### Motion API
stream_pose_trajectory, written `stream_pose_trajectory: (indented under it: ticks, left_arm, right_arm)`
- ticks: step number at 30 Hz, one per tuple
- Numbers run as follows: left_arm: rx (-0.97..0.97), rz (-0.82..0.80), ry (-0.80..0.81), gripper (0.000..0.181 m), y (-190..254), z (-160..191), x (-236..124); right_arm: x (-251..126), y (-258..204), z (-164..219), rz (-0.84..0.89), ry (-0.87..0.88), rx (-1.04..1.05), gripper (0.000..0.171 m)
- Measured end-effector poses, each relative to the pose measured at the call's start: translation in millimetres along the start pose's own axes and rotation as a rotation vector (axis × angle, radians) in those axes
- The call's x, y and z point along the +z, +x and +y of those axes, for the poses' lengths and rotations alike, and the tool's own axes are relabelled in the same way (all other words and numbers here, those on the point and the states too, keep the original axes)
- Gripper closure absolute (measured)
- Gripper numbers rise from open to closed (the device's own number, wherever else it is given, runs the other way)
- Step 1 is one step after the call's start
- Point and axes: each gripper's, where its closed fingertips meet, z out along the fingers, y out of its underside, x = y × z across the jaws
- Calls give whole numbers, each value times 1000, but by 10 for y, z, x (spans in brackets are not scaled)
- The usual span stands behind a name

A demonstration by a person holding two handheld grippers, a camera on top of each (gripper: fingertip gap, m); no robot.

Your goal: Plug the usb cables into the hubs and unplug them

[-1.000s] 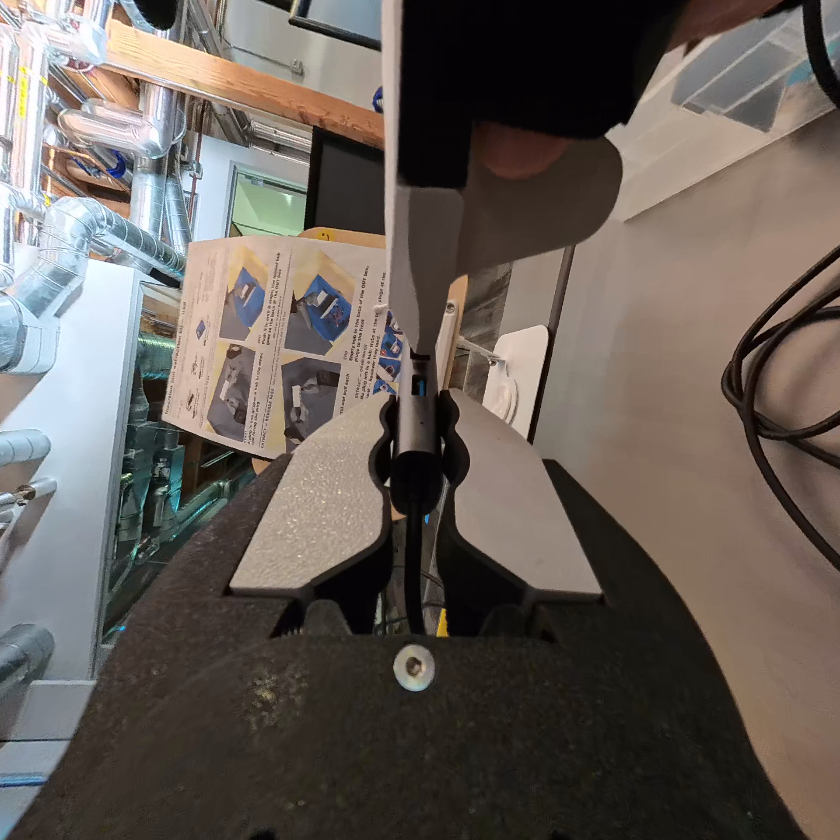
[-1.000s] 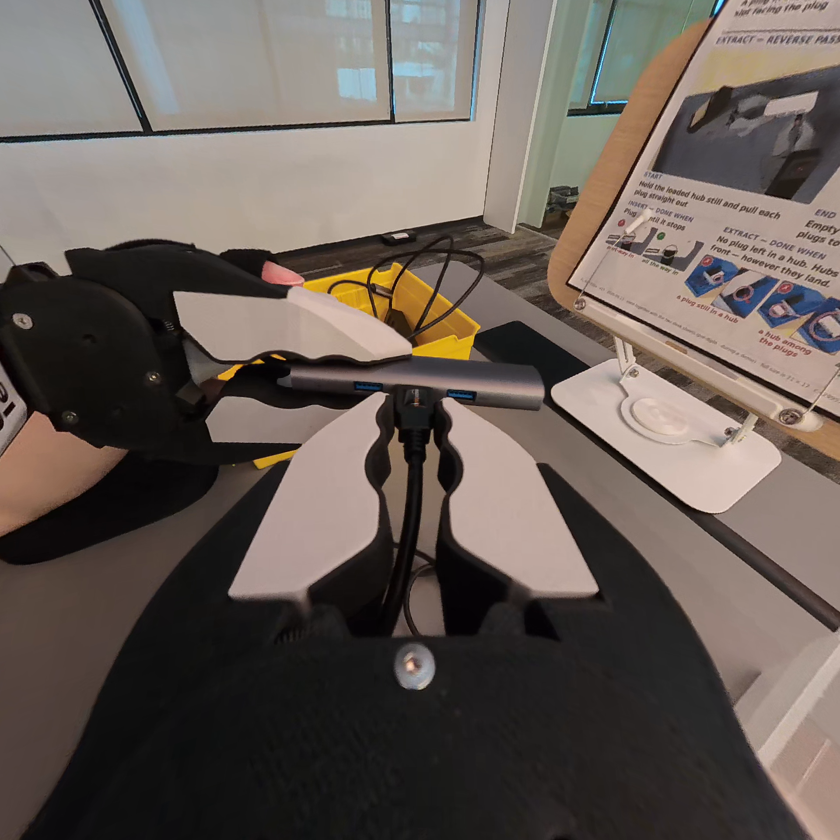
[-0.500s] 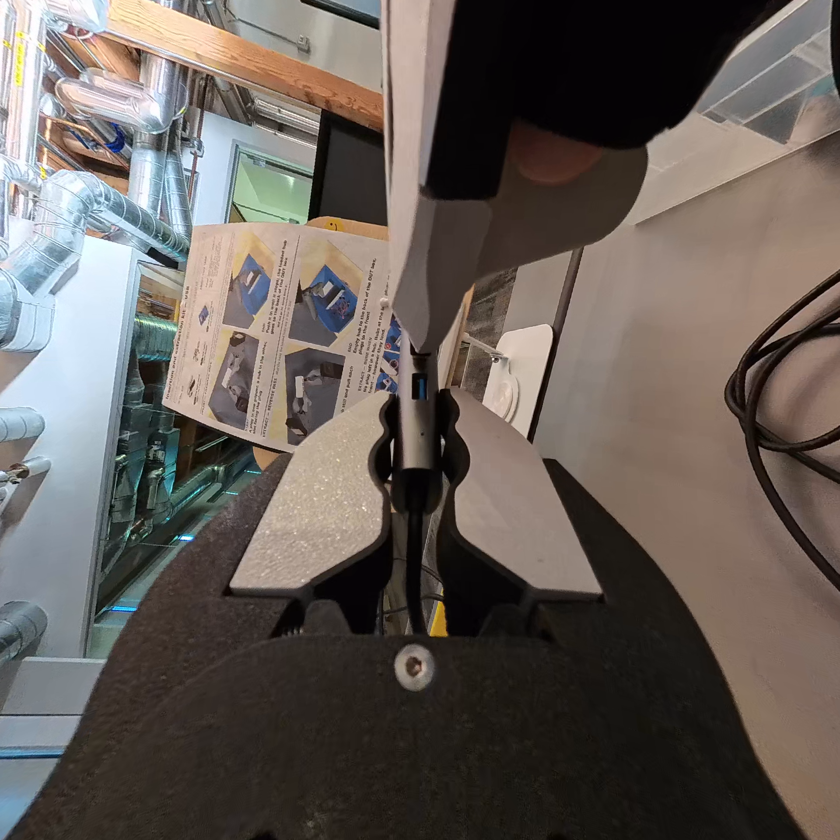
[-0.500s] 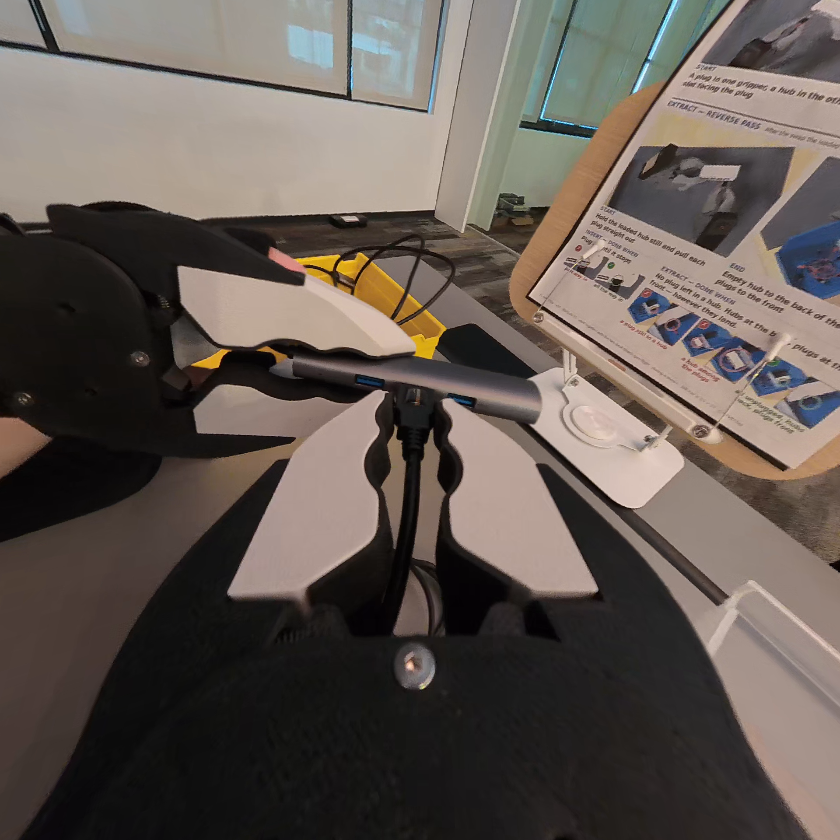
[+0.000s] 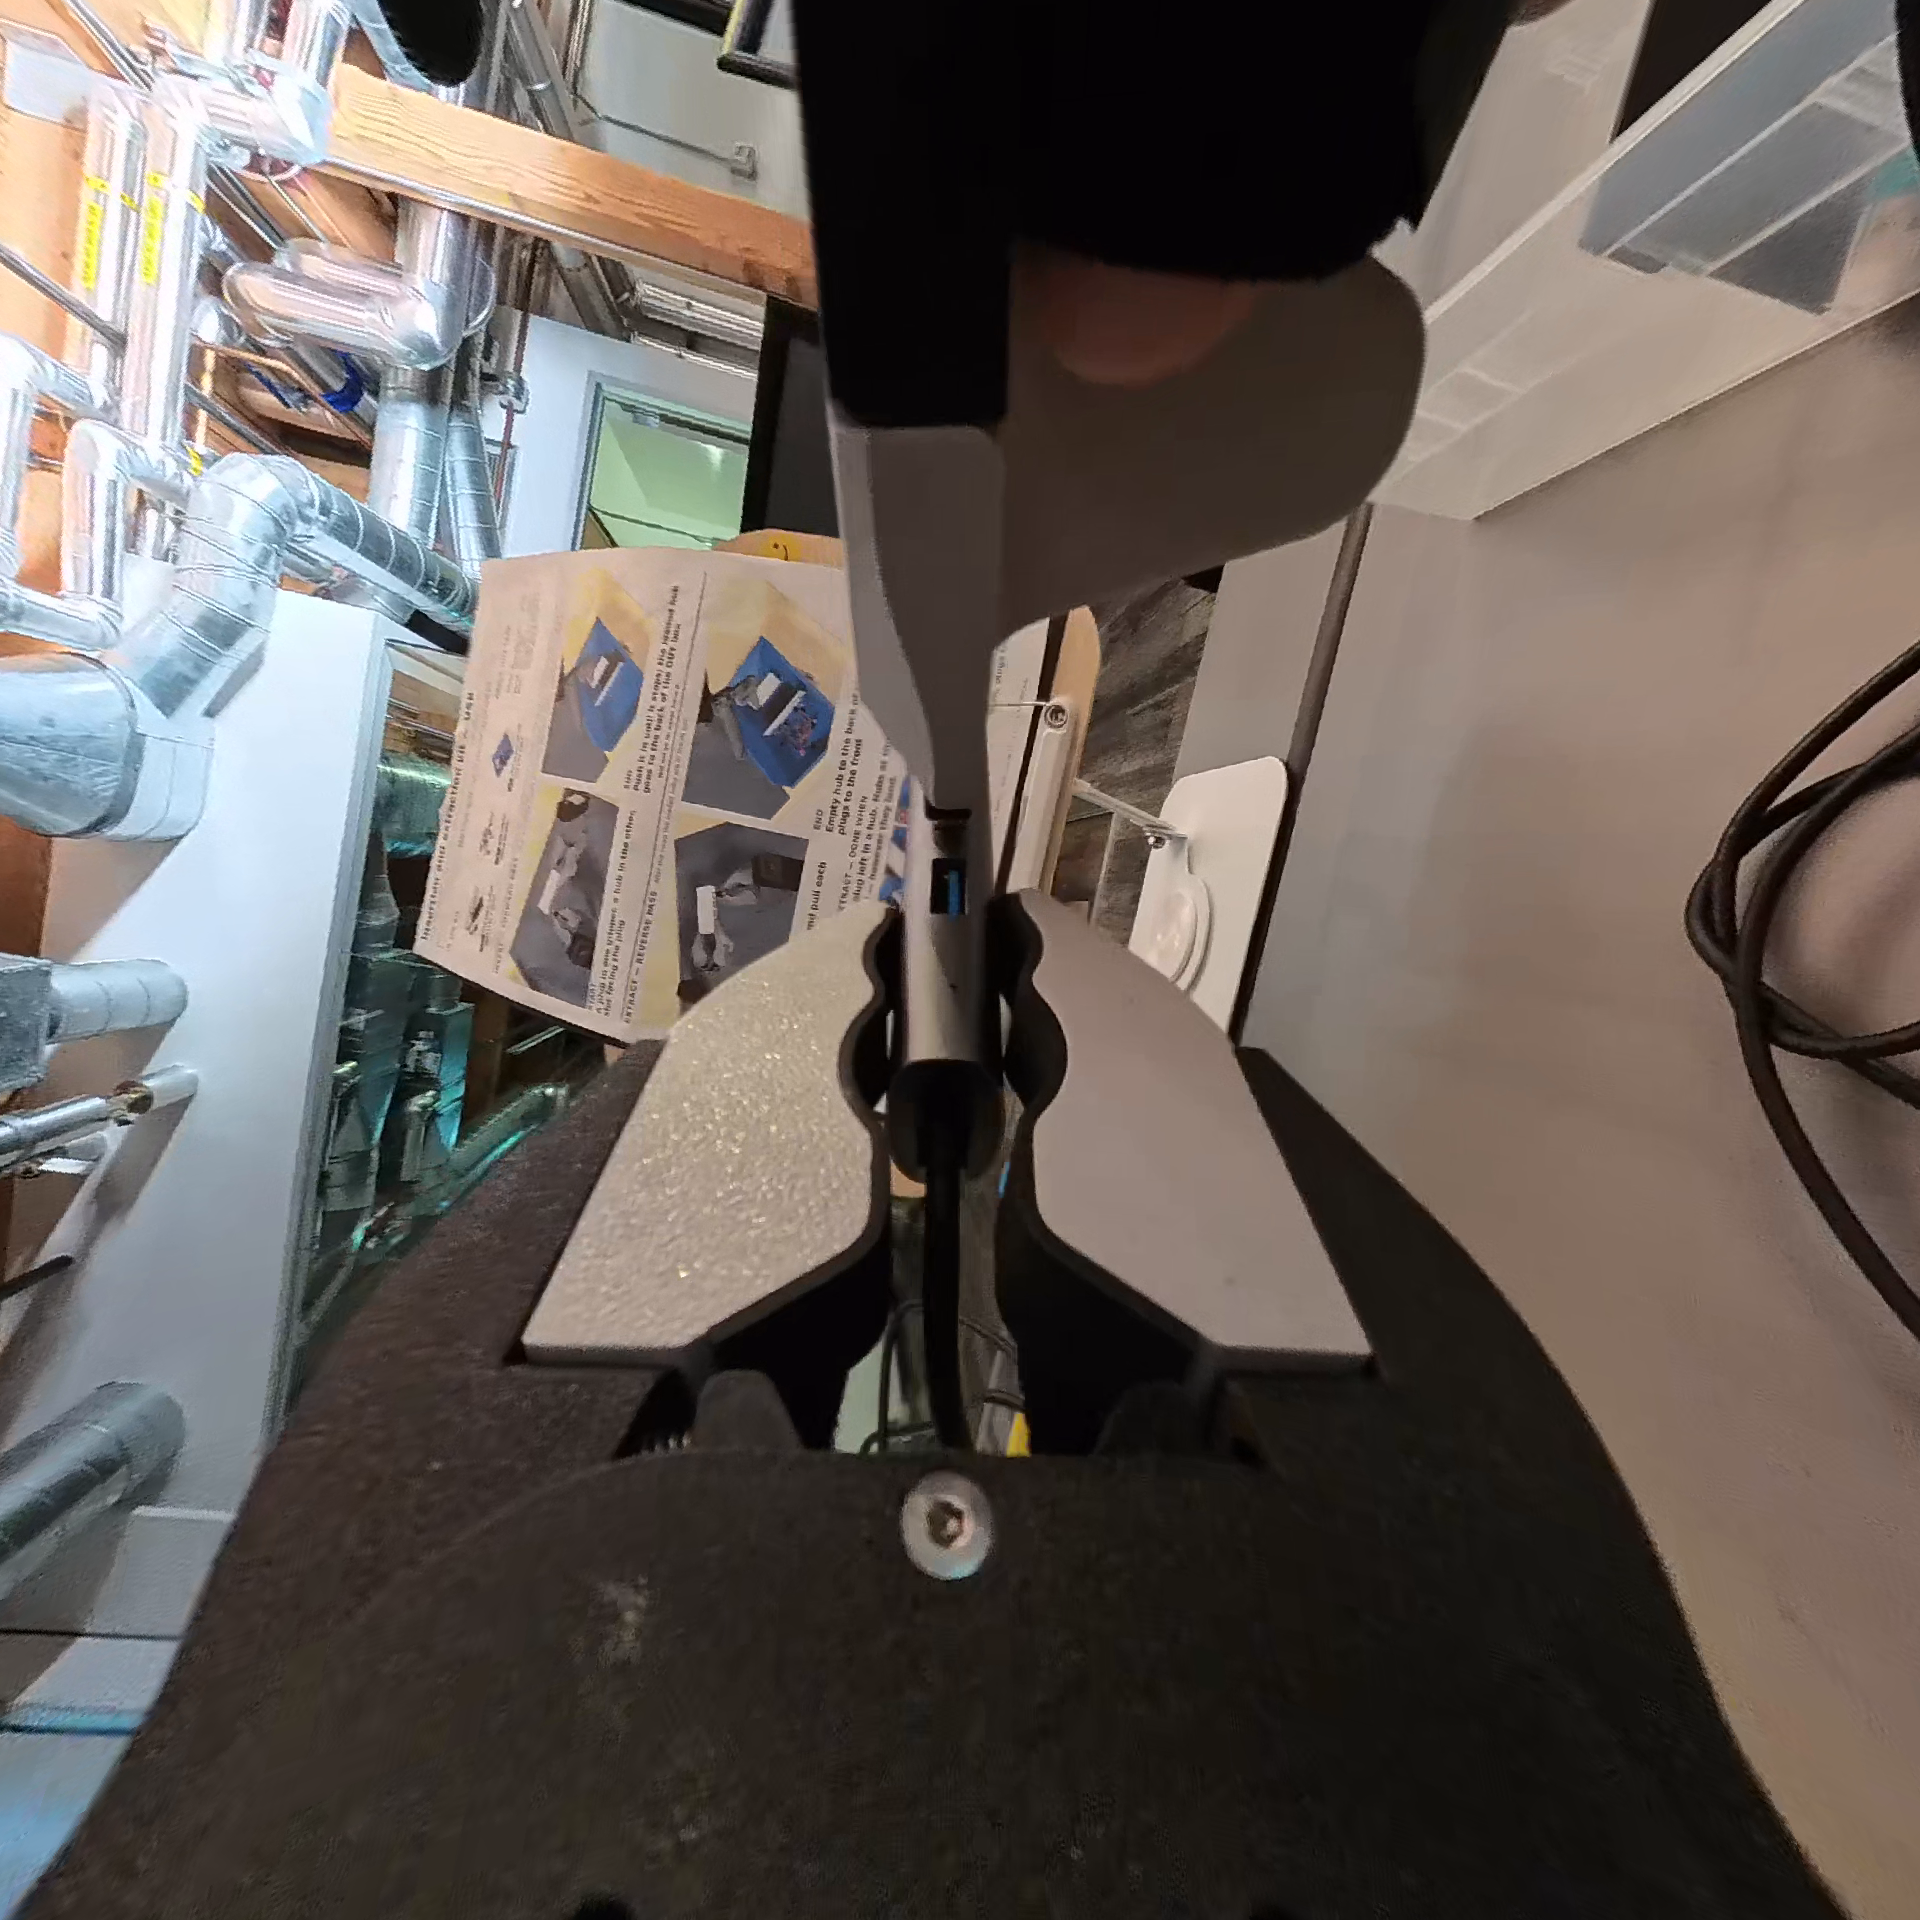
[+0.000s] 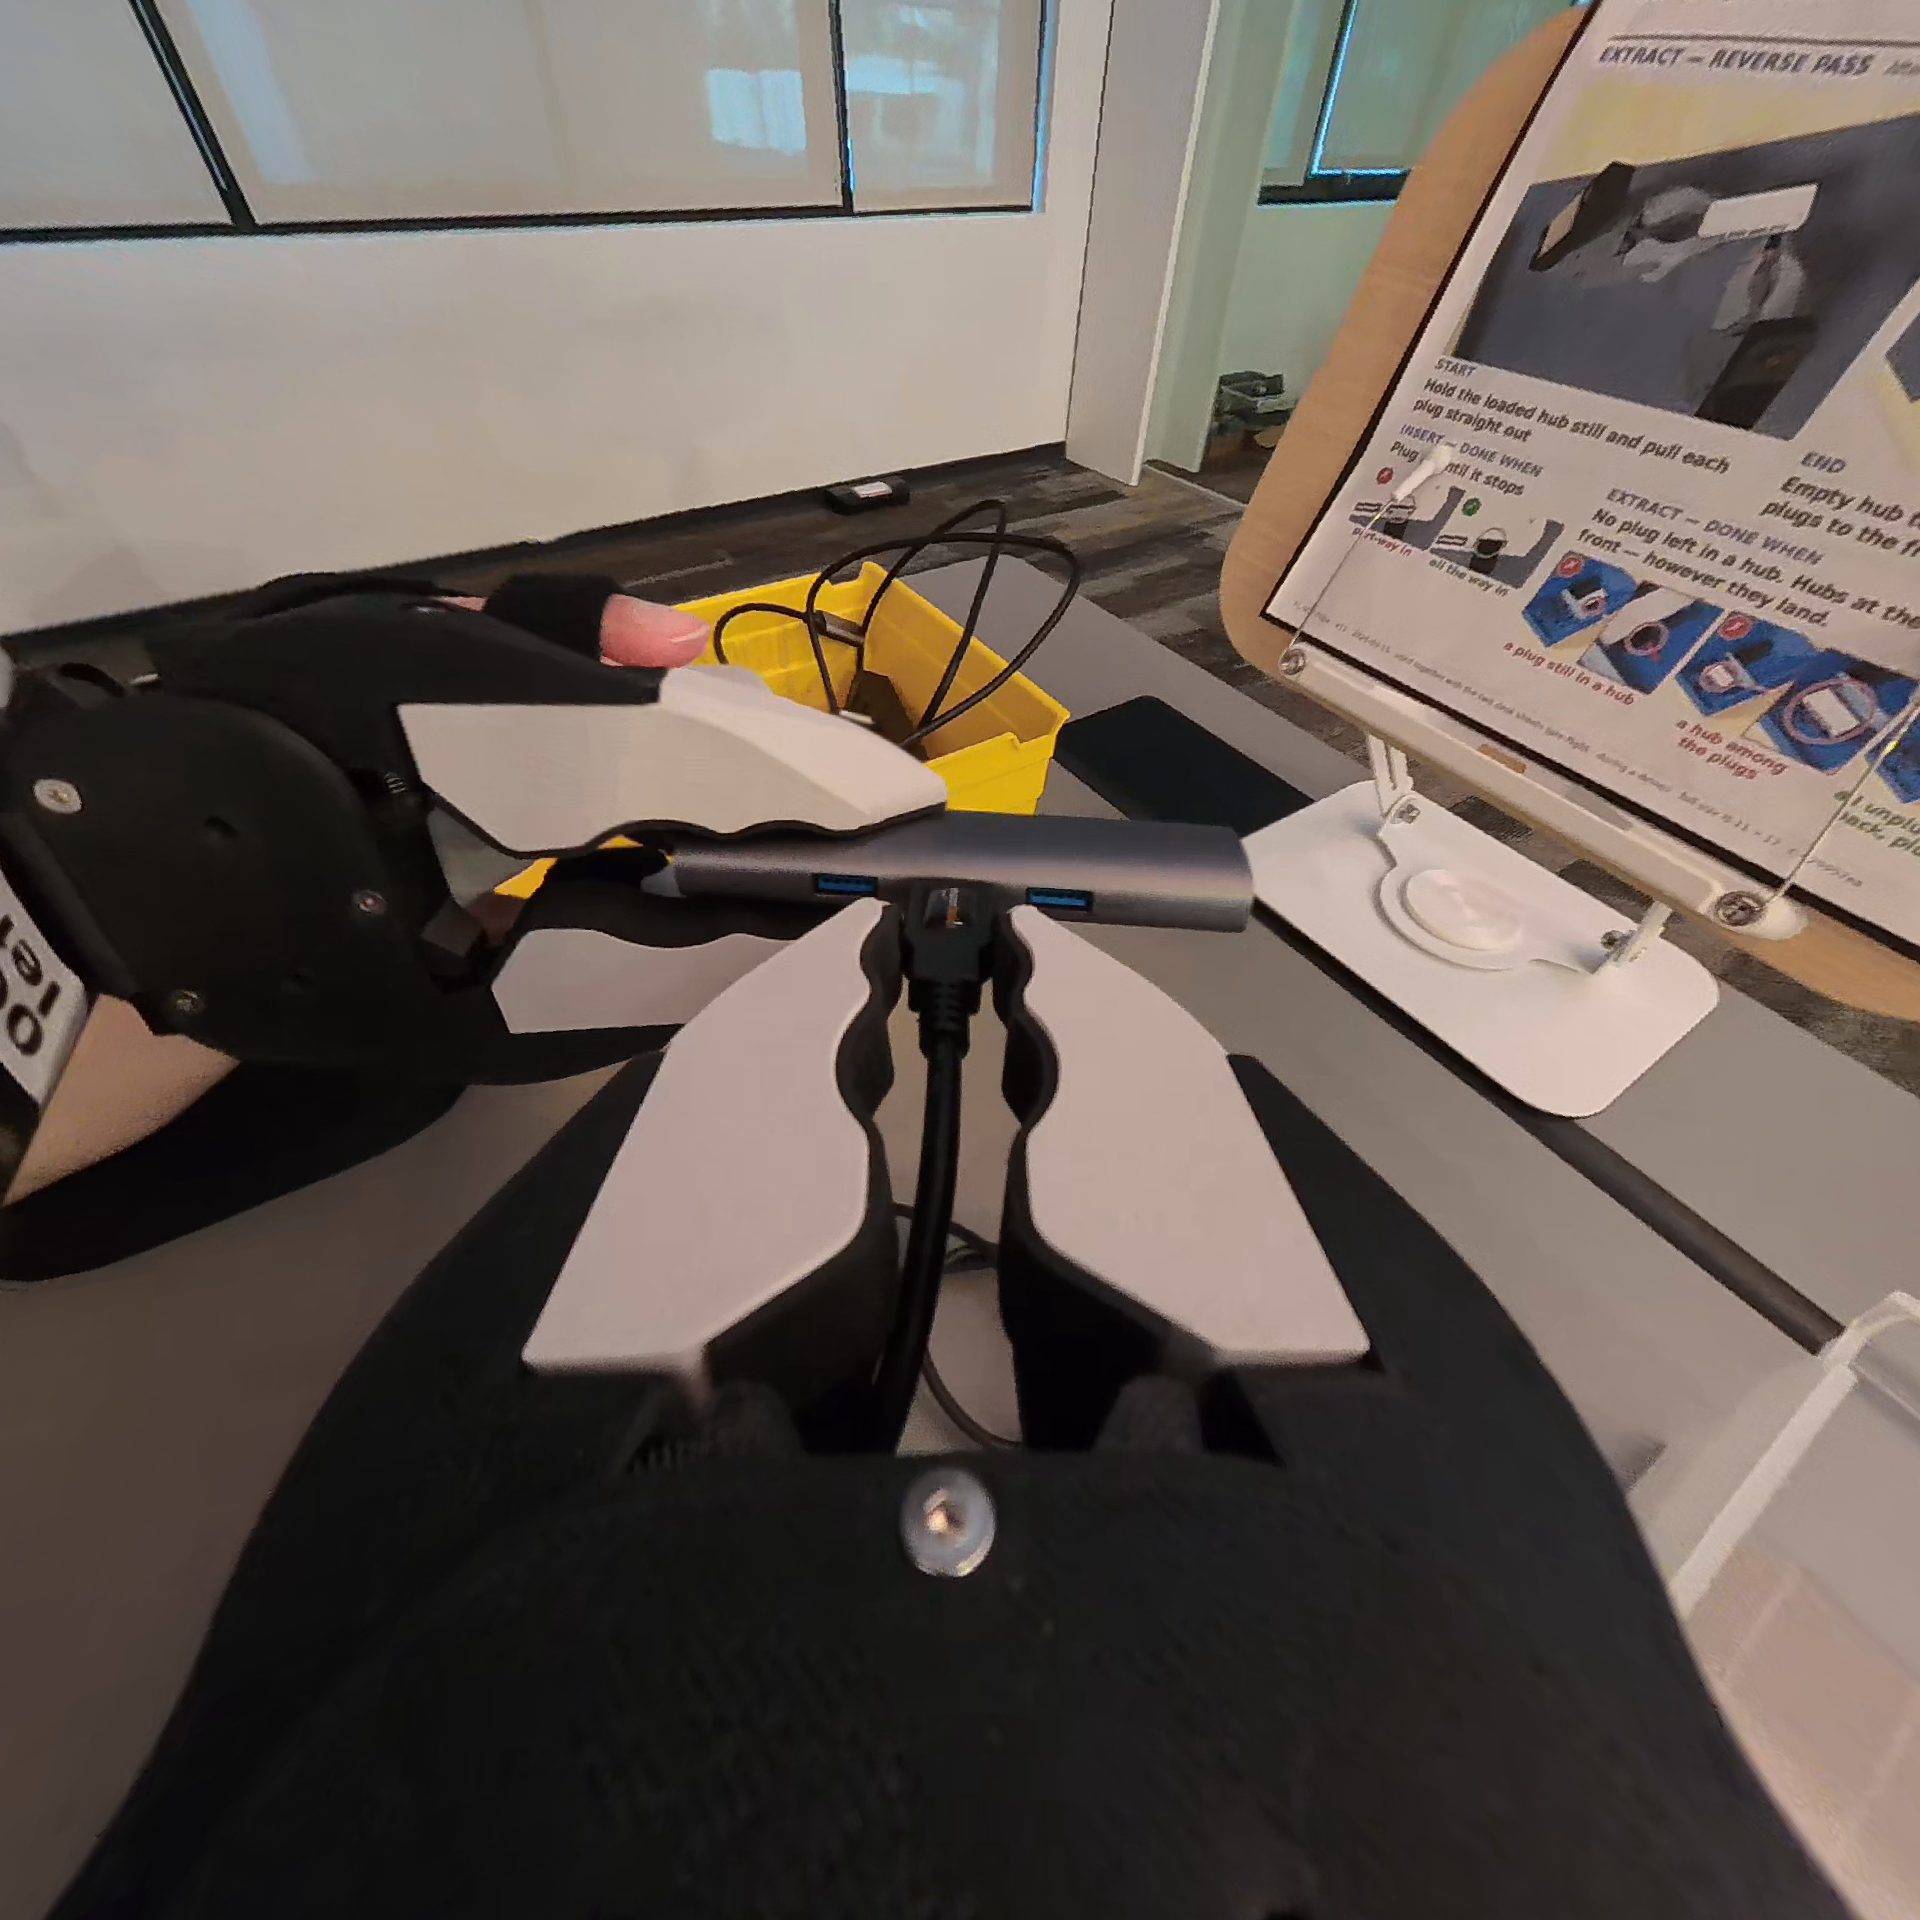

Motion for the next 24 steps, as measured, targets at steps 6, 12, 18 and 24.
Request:
stream_pose_trajectory:
  ticks: [6,12,18,24]
  left_arm:
    - [5,-20,-2,164,0,-13,-6]
    - [10,-1,-13,164,45,28,0]
    - [29,1,-30,163,66,42,1]
    - [30,20,-63,163,102,44,14]
  right_arm:
    - [-2,-12,8,-27,0,40,154]
    - [31,-12,42,-39,-2,53,154]
    - [49,-10,83,-70,-9,67,154]
    - [48,12,119,-145,-14,107,154]
